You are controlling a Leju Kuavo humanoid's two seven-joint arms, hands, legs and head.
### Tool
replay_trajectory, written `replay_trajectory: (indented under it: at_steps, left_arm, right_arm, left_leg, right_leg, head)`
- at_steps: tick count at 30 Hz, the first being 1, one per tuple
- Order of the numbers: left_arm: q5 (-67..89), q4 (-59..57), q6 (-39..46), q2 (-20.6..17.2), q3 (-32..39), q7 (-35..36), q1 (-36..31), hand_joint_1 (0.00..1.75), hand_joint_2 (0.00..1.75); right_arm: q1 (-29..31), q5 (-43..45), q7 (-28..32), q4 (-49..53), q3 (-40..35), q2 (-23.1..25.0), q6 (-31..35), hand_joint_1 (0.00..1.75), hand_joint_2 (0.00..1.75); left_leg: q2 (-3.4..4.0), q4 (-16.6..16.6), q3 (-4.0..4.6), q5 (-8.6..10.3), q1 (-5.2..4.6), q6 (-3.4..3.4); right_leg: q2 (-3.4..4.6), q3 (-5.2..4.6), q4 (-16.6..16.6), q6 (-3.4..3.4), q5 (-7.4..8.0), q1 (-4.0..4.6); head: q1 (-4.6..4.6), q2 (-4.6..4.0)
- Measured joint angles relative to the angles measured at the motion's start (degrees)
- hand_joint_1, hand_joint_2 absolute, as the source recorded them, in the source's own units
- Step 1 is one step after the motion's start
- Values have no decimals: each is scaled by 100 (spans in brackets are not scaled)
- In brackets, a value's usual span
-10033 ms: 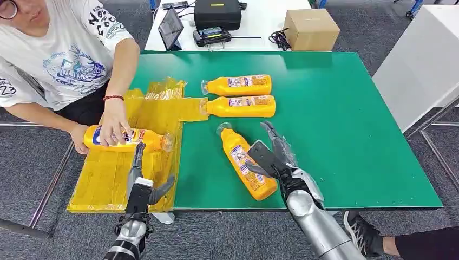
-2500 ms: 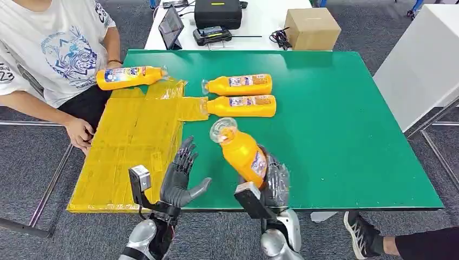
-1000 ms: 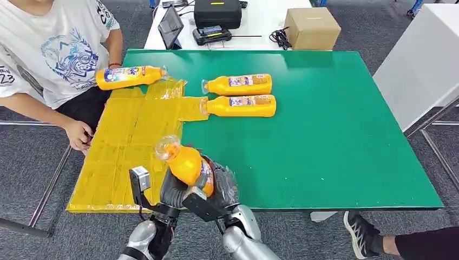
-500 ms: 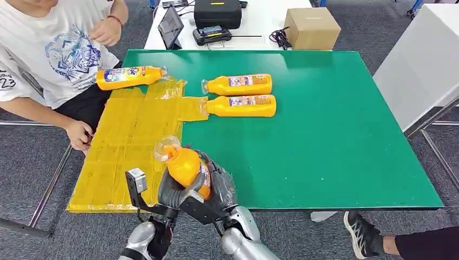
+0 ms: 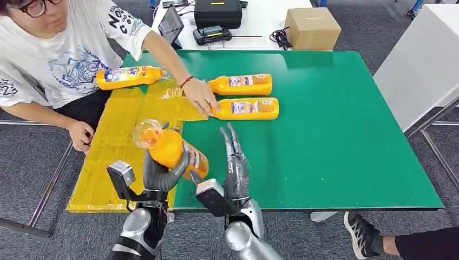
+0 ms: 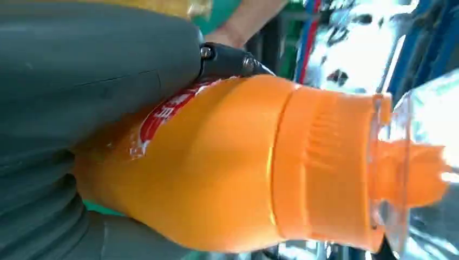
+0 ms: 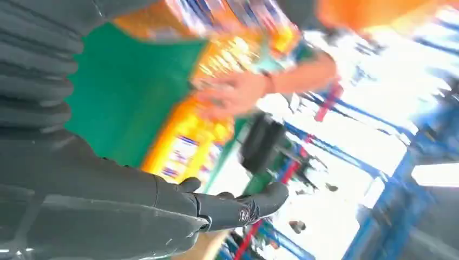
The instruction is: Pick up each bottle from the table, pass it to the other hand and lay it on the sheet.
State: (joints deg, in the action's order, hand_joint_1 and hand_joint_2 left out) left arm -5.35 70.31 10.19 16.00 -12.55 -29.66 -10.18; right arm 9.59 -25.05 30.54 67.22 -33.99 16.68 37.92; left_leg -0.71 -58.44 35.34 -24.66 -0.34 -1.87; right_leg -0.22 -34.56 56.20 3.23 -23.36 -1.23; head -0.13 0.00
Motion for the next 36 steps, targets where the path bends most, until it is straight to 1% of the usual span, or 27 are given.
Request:
replay_trajectory:
  at_steps: [3, 7, 10, 12, 14, 15, 17, 19, 21, 23, 25, 27, 30, 33, 36]
  left_arm:
    - [138, 9, 205, 0, 136, -57, -121, 175, 175]
    - [481, 9, 597, -2, 274, -224, -272, 175, 175]
    - [1198, 2, 1299, -37, 357, -529, -404, 175, 175]
    - [1439, -20, 1521, -77, 409, -584, -504, 175, 175]
    - [2128, -112, 1968, -142, 433, -564, -604, 175, 175]
    - [2734, -225, 2296, -186, 440, -515, -685, 175, 175]
    - [4500, -571, 2783, -297, 540, -158, -909, 175, 175]
    - [5229, -696, 2868, -346, 619, -65, -983, 175, 175]
    - [6763, -1017, 2939, -429, 956, 152, -1151, 175, 175]
    - [7479, -1418, 2946, -494, 1224, 449, -1304, 175, 175]
    - [8370, -1658, 2963, -575, 1447, 991, -1371, 175, 175]
    - [9148, -1976, 2974, -704, 1522, 1456, -1448, 175, 175]
    - [9342, -2280, 2981, -828, 1583, 1640, -1478, 175, 175]
    - [9221, -2504, 2990, -901, 1637, 1652, -1525, 175, 175]
    - [9160, -2865, 2990, -1010, 1688, 1814, -1618, 175, 175]
  right_arm:
    - [-140, 245, 190, 668, 20, -46, 50, 0, 0]
    - [-228, 367, 351, 1196, -2, -74, 81, 0, 0]
    - [-230, 538, 446, 1474, -92, -98, 48, 0, 0]
    - [-228, 599, 472, 1616, -133, -107, 24, 0, 0]
    - [-224, 717, 487, 1728, -184, -122, -59, 0, 0]
    - [-216, 758, 487, 1777, -220, -127, -100, 0, 0]
    - [-175, 872, 479, 1854, -280, -129, -232, 0, 0]
    - [-154, 900, 476, 1874, -302, -129, -276, 0, 0]
    - [-107, 957, 450, 1920, -365, -129, -374, 0, 0]
    - [-78, 977, 417, 1929, -404, -129, -452, 0, 0]
    - [-67, 981, 404, 1933, -441, -129, -490, 0, 0]
    - [-54, 986, 387, 1940, -481, -138, -527, 0, 0]
    - [-51, 994, 385, 1942, -501, -140, -557, 0, 0]
    - [-44, 999, 371, 1942, -522, -144, -573, 0, 0]
    - [-41, 1005, 348, 1942, -535, -144, -660, 0, 0]
  left_leg:
    - [2, 0, 0, 0, 0, 0]
    - [2, 0, 0, 0, 0, 0]
    - [3, 0, 0, 1, 1, 0]
    - [1, 0, 0, 1, 1, 0]
    - [1, 0, 0, 1, 1, 0]
    - [1, 0, 0, 2, 1, 1]
    - [2, 0, 0, 3, 2, 1]
    - [6, 0, -1, 3, 2, 1]
    - [14, 0, -2, 4, 2, 2]
    - [14, 0, -2, 4, 2, 2]
    - [17, 0, -3, 5, 2, 2]
    - [10, 0, -2, 5, 4, 3]
    - [17, 0, 0, 4, 4, 3]
    - [13, 0, 2, 4, 3, 3]
    - [14, 0, 2, 3, 3, 4]
  right_leg:
    - [1, 1, 0, 0, 0, 0]
    - [1, 1, 0, 0, 0, 0]
    - [1, 1, 1, 0, 0, 1]
    - [0, 2, 1, 0, 0, 1]
    - [0, 2, 2, 0, 0, 1]
    - [0, 2, 2, 0, 0, 1]
    - [1, 3, 4, -1, 1, 1]
    - [1, 3, 4, -1, 1, 1]
    - [5, 1, 5, -2, 2, 1]
    - [7, 1, 6, -2, 2, 1]
    - [12, -1, 6, -2, 2, 2]
    - [8, 0, 7, -2, 1, 2]
    - [12, -3, 7, -2, 1, 2]
    - [10, -3, 6, -2, 1, 2]
    - [11, -3, 6, -2, 1, 1]
  head:
    - [4, 0]
    - [4, 0]
    - [4, 0]
    - [4, 0]
    - [4, 0]
    - [4, 0]
    - [9, 0]
    - [4, 0]
    - [4, 0]
    - [5, 0]
    - [4, 0]
    - [7, 0]
    - [7, 0]
    - [7, 0]
    - [7, 0]
